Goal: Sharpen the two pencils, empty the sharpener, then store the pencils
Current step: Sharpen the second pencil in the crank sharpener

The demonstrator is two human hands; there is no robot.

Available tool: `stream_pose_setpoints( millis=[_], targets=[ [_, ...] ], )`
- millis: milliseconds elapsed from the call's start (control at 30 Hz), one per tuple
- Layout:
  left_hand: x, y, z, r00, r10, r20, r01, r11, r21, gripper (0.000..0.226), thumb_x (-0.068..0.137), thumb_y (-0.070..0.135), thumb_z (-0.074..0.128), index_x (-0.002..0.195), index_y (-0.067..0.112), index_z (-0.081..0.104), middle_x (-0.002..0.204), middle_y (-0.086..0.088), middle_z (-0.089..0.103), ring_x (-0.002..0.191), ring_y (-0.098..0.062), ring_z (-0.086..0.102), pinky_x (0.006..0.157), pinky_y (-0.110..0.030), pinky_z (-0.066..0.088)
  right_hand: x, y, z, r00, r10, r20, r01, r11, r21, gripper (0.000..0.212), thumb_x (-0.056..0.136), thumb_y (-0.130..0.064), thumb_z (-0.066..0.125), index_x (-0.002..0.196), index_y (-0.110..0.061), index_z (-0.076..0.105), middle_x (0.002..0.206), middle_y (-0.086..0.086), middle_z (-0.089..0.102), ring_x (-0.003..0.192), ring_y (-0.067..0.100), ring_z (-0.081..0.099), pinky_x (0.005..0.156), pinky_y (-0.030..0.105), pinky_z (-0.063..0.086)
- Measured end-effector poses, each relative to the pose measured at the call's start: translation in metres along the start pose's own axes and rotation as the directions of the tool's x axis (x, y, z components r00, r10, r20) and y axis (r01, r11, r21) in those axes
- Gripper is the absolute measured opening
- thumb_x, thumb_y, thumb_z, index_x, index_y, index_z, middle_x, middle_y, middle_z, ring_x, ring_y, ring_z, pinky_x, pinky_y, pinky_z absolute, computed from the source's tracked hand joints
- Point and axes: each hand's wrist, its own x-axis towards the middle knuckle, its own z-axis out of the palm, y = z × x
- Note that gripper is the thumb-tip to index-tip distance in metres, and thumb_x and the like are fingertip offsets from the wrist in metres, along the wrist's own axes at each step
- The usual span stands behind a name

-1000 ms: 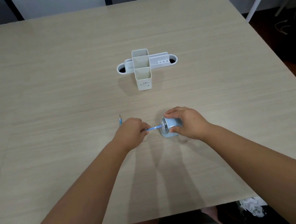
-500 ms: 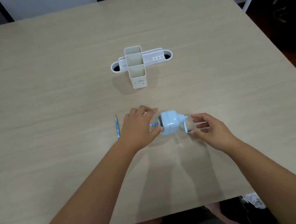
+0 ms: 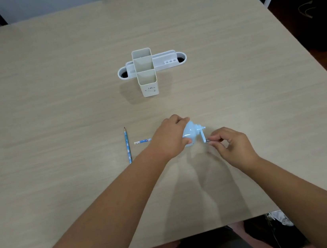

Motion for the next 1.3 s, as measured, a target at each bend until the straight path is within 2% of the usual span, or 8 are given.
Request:
stream_pose_setpoints(
  millis=[200, 433, 667, 800, 933, 1133, 1200, 1300],
  targets=[
    [-0.001, 0.0, 0.002, 0.999, 0.038, -0.02, -0.038, 0.999, 0.003, 0.061, 0.086, 0.03, 0.063, 0.141, 0.019, 0.037, 0.139, -0.003, 0.044, 0.119, -0.028, 0.044, 0.1, -0.037, 0.041, 0.065, -0.004, -0.003, 0.996, -0.082, -0.042, 0.08, 0.996, -0.043, 0.006, 0.079, -0.002, 0.069, 0.085, -0.004, 0.07, 0.083, 0.008, 0.068, 0.071, 0.015, 0.061, 0.072, 0.011, 0.046],
    [-0.003, -0.005, 0.008, 0.996, 0.017, -0.082, -0.023, 0.997, -0.077, 0.063, 0.084, 0.032, 0.063, 0.142, 0.022, 0.039, 0.136, 0.0, 0.046, 0.122, -0.024, 0.042, 0.099, -0.032, 0.038, 0.045, 0.021, 0.015, 0.941, 0.172, 0.293, -0.096, 0.962, -0.255, 0.01, 0.077, -0.001, 0.061, 0.08, -0.005, 0.07, 0.084, 0.01, 0.07, 0.076, 0.024, 0.062, 0.069, 0.029, 0.044],
    [0.0, -0.005, 0.009, 0.997, 0.047, -0.053, -0.05, 0.998, -0.045, 0.062, 0.085, 0.028, 0.063, 0.141, 0.022, 0.039, 0.139, 0.0, 0.044, 0.121, -0.025, 0.042, 0.1, -0.032, 0.037, 0.042, -0.011, -0.017, 0.992, -0.121, 0.038, 0.124, 0.986, -0.114, 0.006, 0.079, -0.005, 0.069, 0.083, -0.007, 0.072, 0.081, 0.0, 0.068, 0.07, 0.009, 0.06, 0.071, 0.016, 0.047],
    [0.0, -0.004, 0.01, 0.997, 0.008, -0.071, -0.012, 0.998, -0.055, 0.062, 0.083, 0.034, 0.064, 0.14, 0.024, 0.04, 0.137, 0.001, 0.046, 0.122, -0.025, 0.042, 0.101, -0.038, 0.043, 0.084, 0.009, 0.009, 0.98, 0.116, 0.163, -0.086, 0.979, -0.183, 0.011, 0.079, 0.0, 0.063, 0.084, -0.005, 0.072, 0.086, 0.01, 0.07, 0.075, 0.023, 0.063, 0.068, 0.02, 0.044],
    [-0.002, -0.003, 0.011, 0.994, -0.017, -0.106, 0.009, 0.998, -0.069, 0.064, 0.083, 0.034, 0.064, 0.14, 0.026, 0.039, 0.135, 0.002, 0.047, 0.121, -0.023, 0.043, 0.098, -0.038, 0.045, 0.046, 0.016, 0.01, 0.922, 0.192, 0.336, -0.088, 0.95, -0.3, 0.007, 0.075, -0.003, 0.064, 0.071, -0.007, 0.068, 0.076, 0.01, 0.07, 0.072, 0.03, 0.063, 0.063, 0.029, 0.042],
    [0.001, -0.005, 0.011, 0.998, 0.043, -0.041, -0.044, 0.998, -0.037, 0.063, 0.085, 0.032, 0.063, 0.142, 0.024, 0.038, 0.139, 0.001, 0.044, 0.123, -0.024, 0.04, 0.103, -0.033, 0.037, 0.047, -0.011, -0.025, 0.993, -0.027, 0.113, 0.037, 0.996, -0.087, 0.004, 0.077, -0.009, 0.072, 0.081, -0.008, 0.073, 0.08, -0.003, 0.069, 0.068, 0.009, 0.061, 0.069, 0.017, 0.047],
    [0.001, -0.007, 0.01, 0.998, 0.047, -0.042, -0.049, 0.998, -0.033, 0.063, 0.084, 0.034, 0.063, 0.142, 0.024, 0.039, 0.139, 0.002, 0.044, 0.122, -0.024, 0.041, 0.103, -0.033, 0.038, 0.076, -0.004, -0.009, 0.996, 0.055, 0.064, -0.05, 0.996, -0.079, 0.008, 0.079, -0.007, 0.07, 0.085, -0.006, 0.073, 0.085, 0.002, 0.07, 0.073, 0.014, 0.063, 0.072, 0.021, 0.049],
    [-0.001, -0.008, 0.013, 0.996, 0.035, -0.087, -0.041, 0.997, -0.065, 0.064, 0.082, 0.035, 0.065, 0.14, 0.024, 0.041, 0.136, 0.001, 0.048, 0.12, -0.024, 0.044, 0.101, -0.039, 0.043, 0.074, 0.016, 0.013, 0.964, 0.167, 0.207, -0.134, 0.977, -0.165, 0.01, 0.076, 0.0, 0.064, 0.08, -0.005, 0.072, 0.086, 0.011, 0.072, 0.076, 0.025, 0.065, 0.07, 0.029, 0.048]
  ],
)
